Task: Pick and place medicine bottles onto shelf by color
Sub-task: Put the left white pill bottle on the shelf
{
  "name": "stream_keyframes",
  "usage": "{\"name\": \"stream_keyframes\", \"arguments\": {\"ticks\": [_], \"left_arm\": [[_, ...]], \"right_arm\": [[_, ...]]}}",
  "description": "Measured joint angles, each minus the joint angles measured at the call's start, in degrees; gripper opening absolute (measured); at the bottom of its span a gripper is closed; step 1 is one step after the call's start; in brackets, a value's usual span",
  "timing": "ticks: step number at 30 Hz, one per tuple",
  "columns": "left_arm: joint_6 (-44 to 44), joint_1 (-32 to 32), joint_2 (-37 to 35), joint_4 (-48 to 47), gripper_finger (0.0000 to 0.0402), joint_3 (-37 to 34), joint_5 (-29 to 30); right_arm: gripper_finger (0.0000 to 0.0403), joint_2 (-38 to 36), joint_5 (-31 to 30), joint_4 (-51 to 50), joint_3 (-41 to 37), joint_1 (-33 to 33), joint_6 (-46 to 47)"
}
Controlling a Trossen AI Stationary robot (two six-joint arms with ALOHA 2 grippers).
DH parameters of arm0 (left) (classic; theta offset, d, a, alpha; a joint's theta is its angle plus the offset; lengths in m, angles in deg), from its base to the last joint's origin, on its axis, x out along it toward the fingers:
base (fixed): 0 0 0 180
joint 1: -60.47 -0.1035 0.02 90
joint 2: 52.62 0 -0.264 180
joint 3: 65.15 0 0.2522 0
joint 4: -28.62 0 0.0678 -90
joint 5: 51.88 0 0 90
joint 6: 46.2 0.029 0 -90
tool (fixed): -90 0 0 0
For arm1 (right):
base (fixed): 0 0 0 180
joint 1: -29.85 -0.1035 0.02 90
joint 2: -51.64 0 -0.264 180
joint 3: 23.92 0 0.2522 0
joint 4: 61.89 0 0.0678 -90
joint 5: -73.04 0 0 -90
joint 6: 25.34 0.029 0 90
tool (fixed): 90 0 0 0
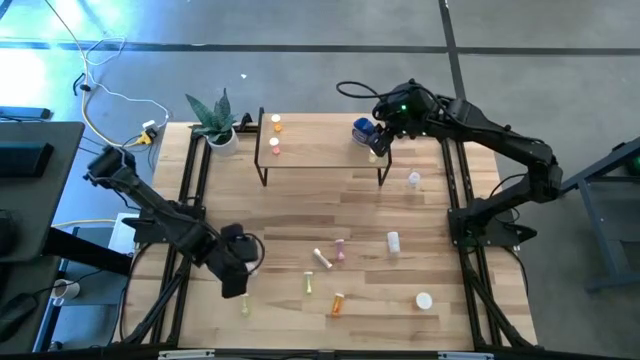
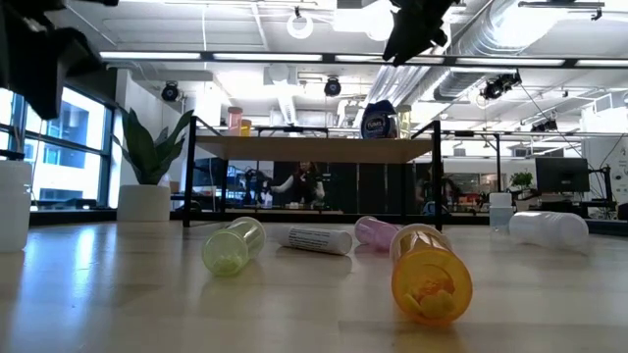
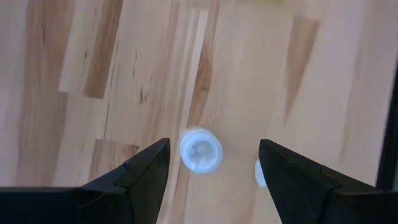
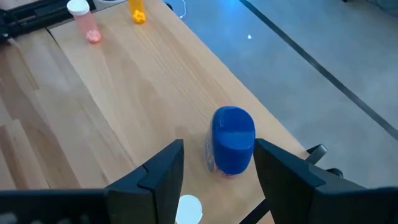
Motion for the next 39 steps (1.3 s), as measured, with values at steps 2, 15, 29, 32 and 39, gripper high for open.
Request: {"name": "stream_keyframes", "arguments": {"ticks": [2,15,29,32,39], "left_arm": [[-1.29,0.07,1.78,0.13,0.0234,-0.02,0.0],[-11.06,0.05,8.43,0.15,0.0234,-0.02,-1.9],[-12.93,-0.07,13.47,1.66,0.0227,-0.02,-1.53],[-12.98,-0.08,13.47,1.79,0.0205,-0.02,-2.08],[-12.93,-0.28,13.45,1.74,0.0127,-0.02,-3.19]], "right_arm": [[0.0185,0.0,0.0,-0.02,0.0,0.0,-0.07],[0.0185,0.0,0.02,-0.09,0.0,0.0,-2.93],[0.0185,0.0,0.02,-2.1,0.0,0.0,-4.53],[0.0185,0.0,-0.33,-2.12,0.0,0.0,-4.54],[0.0185,0.0,-0.52,-2.14,0.0,0.0,-5.61]]}}
